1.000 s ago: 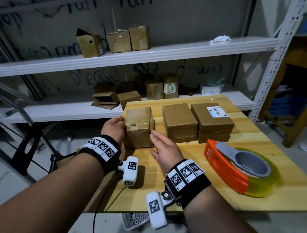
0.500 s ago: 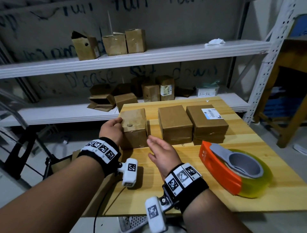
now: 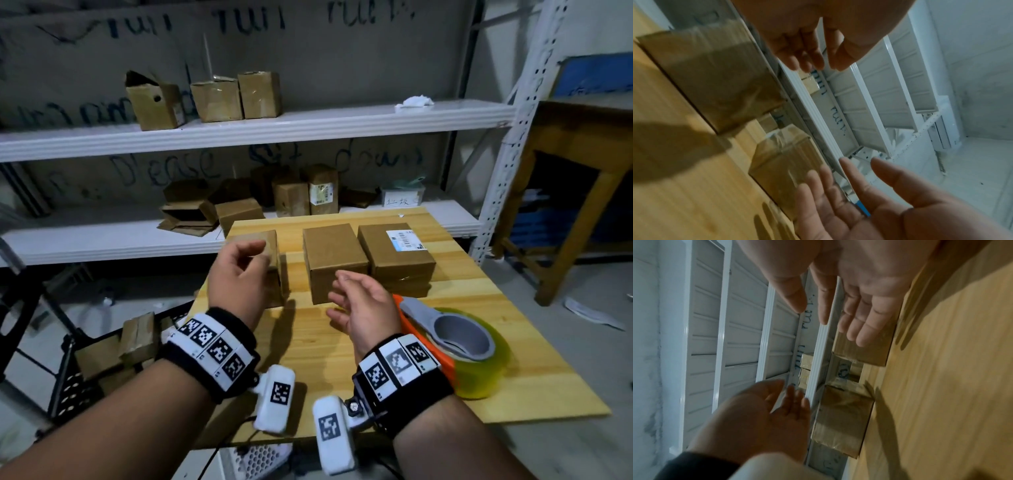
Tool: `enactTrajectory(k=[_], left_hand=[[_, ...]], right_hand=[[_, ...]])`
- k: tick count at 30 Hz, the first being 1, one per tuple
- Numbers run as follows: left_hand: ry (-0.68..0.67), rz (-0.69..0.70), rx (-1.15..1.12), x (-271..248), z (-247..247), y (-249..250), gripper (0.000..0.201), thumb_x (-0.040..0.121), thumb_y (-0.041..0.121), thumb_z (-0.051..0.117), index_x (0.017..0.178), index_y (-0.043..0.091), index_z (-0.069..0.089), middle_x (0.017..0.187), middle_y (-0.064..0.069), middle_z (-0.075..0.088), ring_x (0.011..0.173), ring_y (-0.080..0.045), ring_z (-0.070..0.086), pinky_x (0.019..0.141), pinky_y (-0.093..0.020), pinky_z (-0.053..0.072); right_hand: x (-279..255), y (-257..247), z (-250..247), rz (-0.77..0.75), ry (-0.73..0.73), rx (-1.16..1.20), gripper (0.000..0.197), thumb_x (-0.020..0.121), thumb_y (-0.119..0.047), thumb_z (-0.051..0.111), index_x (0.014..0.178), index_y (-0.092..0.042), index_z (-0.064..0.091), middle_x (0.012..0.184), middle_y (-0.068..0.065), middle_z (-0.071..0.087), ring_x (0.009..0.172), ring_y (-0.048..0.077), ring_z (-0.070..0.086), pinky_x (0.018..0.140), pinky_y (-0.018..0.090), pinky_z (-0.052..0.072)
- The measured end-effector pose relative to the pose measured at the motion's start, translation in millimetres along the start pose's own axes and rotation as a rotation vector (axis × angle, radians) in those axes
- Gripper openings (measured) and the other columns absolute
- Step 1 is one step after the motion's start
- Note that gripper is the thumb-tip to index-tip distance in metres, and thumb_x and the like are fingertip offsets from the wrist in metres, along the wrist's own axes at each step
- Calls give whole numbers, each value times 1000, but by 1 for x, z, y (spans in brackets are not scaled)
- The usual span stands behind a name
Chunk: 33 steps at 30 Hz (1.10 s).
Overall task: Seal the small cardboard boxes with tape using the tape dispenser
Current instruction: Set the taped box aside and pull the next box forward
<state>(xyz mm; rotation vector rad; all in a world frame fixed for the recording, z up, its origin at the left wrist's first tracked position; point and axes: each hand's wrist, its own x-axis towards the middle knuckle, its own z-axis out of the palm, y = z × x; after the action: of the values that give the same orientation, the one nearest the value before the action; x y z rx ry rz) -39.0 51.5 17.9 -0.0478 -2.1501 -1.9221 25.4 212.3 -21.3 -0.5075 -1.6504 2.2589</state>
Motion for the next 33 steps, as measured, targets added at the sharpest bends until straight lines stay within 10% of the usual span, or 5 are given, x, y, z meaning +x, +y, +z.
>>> enactTrajectory(k=[11,19,22,29,33], left_hand=[[-262,-341,229,-7,80,10,77,99,56,60,160,17,33,162,-13,41,144,-35,45,116,-50,38],[-218,-421,274,-2,90,2,51,107,44,50,144,11,56,146,-17,56,132,-36,54,108,-38,40],[-220,-415,229,-6,80,-3,40,101,38,63,130,11,65,129,-16,67,118,-37,63,109,-49,48],[-251,-502,31,-61,31,9,22,98,32,67,115,19,72,106,-13,75,101,-35,71,101,-55,54],[-316,-533,-84,-90,-1,7,17,96,17,68,107,6,75,105,-23,73,95,-38,68,91,-47,56]], right_hand=[[-19,-18,-37,11,35,30,16,104,-51,50,102,-38,60,121,1,69,113,21,69,101,48,57],[-19,-18,-42,-37,46,-39,75,77,-88,54,132,-38,63,117,-13,63,113,16,63,107,46,53],[-17,-15,-44,-42,61,-94,67,48,-109,44,94,-66,66,104,-27,62,118,16,61,112,51,49],[-39,-30,-46,-72,23,-191,52,97,-72,45,127,-36,66,113,-16,69,109,4,64,94,20,48],[-49,-16,-38,-117,23,-217,92,73,-96,46,133,-30,68,127,-10,73,121,14,66,111,41,48]])
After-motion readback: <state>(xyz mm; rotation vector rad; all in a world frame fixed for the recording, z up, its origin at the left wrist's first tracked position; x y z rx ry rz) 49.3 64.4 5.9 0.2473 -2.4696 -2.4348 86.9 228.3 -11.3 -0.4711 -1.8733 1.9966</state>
